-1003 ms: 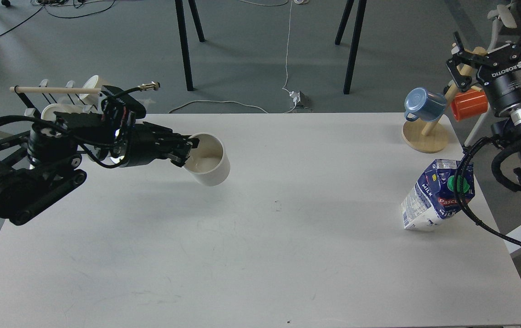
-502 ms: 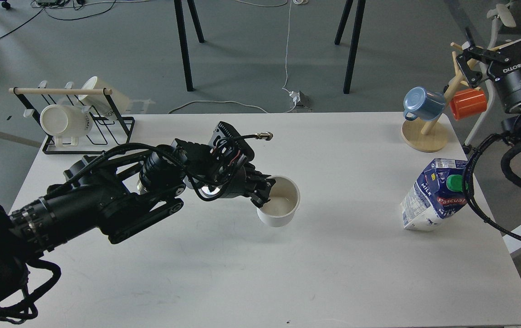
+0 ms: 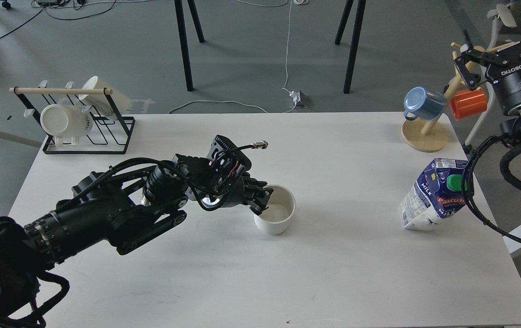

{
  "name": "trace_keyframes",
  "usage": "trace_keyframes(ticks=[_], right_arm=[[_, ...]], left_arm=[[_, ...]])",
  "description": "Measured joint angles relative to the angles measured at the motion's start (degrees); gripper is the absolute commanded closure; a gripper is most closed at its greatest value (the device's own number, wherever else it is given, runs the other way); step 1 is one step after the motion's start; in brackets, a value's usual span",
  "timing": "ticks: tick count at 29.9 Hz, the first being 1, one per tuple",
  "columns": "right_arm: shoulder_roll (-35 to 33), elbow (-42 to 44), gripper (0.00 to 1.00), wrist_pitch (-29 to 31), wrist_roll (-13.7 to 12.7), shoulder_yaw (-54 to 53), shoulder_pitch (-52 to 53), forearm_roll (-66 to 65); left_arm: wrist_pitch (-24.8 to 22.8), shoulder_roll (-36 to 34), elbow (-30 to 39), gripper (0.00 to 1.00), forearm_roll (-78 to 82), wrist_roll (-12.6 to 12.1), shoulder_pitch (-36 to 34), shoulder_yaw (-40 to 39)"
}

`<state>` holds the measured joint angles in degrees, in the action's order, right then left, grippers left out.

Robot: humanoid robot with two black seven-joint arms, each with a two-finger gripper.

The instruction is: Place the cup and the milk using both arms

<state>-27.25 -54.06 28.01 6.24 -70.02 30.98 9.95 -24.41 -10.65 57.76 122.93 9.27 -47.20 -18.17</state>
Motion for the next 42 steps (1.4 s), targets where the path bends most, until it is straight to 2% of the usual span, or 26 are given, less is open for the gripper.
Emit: trace_keyframes(ticks=[3, 7, 14, 16, 20, 25, 29, 35, 42], right_arm=[[-0.21, -0.15, 0.01, 0.0, 0.0, -0.01, -0.85, 0.01], [-2.13, -0.59, 0.01, 0.0, -0.01, -0.46, -2.7, 0.46], [-6.09, -8.86, 0.01, -0.01, 0.03, -7.58, -13.18, 0.7], [-6.65, -11.79, 0.01, -0.01, 0.97, -10.3, -17.74, 0.74], [-6.87, -17.18, 0.01, -0.01, 5.2, -14.88, -29.08, 1.3], [-6.42, -24.11, 0.01, -0.01, 6.14, -15.67, -44.33, 8.09], [-3.99, -28.71, 0.01, -0.01, 6.07, -14.92, -53.91, 10.48], [4.0, -30.83, 0.01, -0.01, 4.67, -10.14, -58.32, 10.51], [8.34, -27.23, 0.01, -0.01, 4.32, -3.66, -55.19, 9.96]], left_arm=[[0.62, -0.58, 0.63, 0.28, -1.58, 0.18, 0.04, -2.41], [0.69, -2.02, 2.3, 0.2, -10.3, 0.37, 1.76, -10.17], [1.03, -6.49, 3.36, 0.06, -40.51, 0.8, 3.96, -27.8], [1.21, -7.55, 2.8, 0.05, -51.74, 0.8, 4.29, -32.38], [1.27, -10.57, -0.21, 0.01, -76.01, 0.75, 4.46, -38.42], [1.01, -12.85, -8.62, 0.01, -106.61, 0.54, 4.49, -40.42], [0.96, -13.81, -14.58, 0.01, -120.94, 0.38, 4.59, -40.53], [1.03, -14.65, -16.73, 0.01, -124.14, 0.68, 5.8, -40.6], [1.12, -16.3, -16.77, 0.01, -124.2, 0.42, 5.97, -40.33]])
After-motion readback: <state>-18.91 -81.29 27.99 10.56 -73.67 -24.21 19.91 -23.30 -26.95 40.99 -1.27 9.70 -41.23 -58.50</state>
